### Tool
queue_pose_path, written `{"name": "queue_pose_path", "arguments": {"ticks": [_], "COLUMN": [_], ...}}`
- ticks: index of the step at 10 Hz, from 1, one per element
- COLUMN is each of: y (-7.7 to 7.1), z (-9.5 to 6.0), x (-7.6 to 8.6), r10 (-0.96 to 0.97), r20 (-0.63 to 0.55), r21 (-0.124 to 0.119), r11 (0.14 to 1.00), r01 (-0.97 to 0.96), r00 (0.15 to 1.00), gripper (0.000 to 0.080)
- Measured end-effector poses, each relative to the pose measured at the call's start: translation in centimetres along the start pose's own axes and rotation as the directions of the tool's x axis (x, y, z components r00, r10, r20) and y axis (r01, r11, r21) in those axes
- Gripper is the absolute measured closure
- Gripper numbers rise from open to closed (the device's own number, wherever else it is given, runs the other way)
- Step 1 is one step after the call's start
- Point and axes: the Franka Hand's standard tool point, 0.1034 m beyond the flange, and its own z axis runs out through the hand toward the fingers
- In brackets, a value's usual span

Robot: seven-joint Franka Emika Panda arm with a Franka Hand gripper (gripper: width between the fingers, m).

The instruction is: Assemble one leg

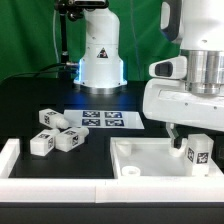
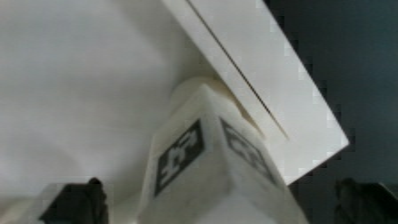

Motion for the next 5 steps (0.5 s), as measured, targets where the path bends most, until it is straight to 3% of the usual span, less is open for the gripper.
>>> {"name": "queue_pose_path", "arguments": {"ticks": [2, 3, 5], "y": [-0.5, -1.0, -1.7], "z": [-0.5, -1.1, -1.0], "x": [0.8, 2.1, 1.6], "r10": [-0.335, -0.462, -0.459], "r20": [0.005, 0.016, -0.01], "r21": [0.001, 0.011, 0.015], "r11": [0.942, 0.887, 0.888], "r01": [0.335, 0.462, 0.459], "r00": [0.942, 0.887, 0.889], "gripper": [0.0151, 0.0151, 0.0151]}}
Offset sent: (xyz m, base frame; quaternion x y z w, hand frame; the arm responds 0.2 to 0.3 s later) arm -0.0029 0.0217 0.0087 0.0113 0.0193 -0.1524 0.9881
